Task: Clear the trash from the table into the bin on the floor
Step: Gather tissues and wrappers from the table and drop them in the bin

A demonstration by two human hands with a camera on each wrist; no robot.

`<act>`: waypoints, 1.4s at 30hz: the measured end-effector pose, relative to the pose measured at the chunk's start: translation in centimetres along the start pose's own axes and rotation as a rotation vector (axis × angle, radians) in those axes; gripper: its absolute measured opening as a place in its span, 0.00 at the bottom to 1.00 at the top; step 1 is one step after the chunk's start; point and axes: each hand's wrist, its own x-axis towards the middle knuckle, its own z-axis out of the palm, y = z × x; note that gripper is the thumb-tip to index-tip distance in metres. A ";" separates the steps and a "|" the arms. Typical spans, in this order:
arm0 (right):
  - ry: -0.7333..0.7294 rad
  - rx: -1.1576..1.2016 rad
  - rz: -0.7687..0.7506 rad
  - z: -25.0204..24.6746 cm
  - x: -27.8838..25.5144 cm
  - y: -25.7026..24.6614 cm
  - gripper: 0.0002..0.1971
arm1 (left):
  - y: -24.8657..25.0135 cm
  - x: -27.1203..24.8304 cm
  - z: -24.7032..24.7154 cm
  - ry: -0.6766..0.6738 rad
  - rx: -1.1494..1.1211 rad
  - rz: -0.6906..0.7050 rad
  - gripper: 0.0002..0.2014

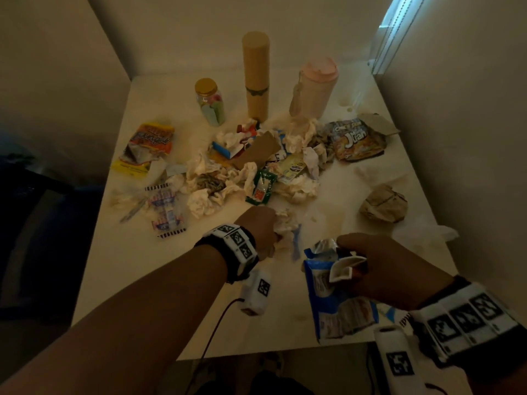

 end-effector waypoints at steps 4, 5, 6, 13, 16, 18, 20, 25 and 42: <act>-0.023 -0.119 -0.096 0.6 2.1 -3.2 0.17 | -3.1 -6.3 -1.1 0.130 -0.232 -0.029 0.18; -0.032 -0.145 -0.131 0.9 2.7 -4.5 0.17 | -4.4 -8.7 -1.5 0.172 -0.322 -0.046 0.17; -0.050 -0.158 -0.171 1.3 3.3 -5.9 0.17 | -6.0 -11.2 -1.8 0.210 -0.396 -0.059 0.16; -0.283 -0.291 -0.492 9.9 6.9 -20.9 0.12 | -17.8 -30.2 2.9 0.395 -0.516 -0.257 0.13; -0.377 -0.354 -0.720 18.2 8.4 -29.9 0.12 | -23.7 -38.5 7.8 0.558 -0.480 -0.465 0.28; -0.461 -0.429 -0.847 25.0 8.6 -35.3 0.11 | -27.3 -43.7 12.8 0.628 -0.559 -0.660 0.30; -0.521 -0.522 -0.914 32.5 8.9 -39.0 0.12 | -31.3 -47.5 18.8 0.669 -0.692 -0.863 0.16; -0.627 -0.662 -0.898 50.0 10.6 -40.5 0.15 | -39.3 -49.3 33.5 0.549 -0.828 -0.968 0.22; -0.888 -0.903 -0.958 85.0 23.2 -30.6 0.22 | -54.8 -37.2 61.2 0.305 -0.766 -1.091 0.25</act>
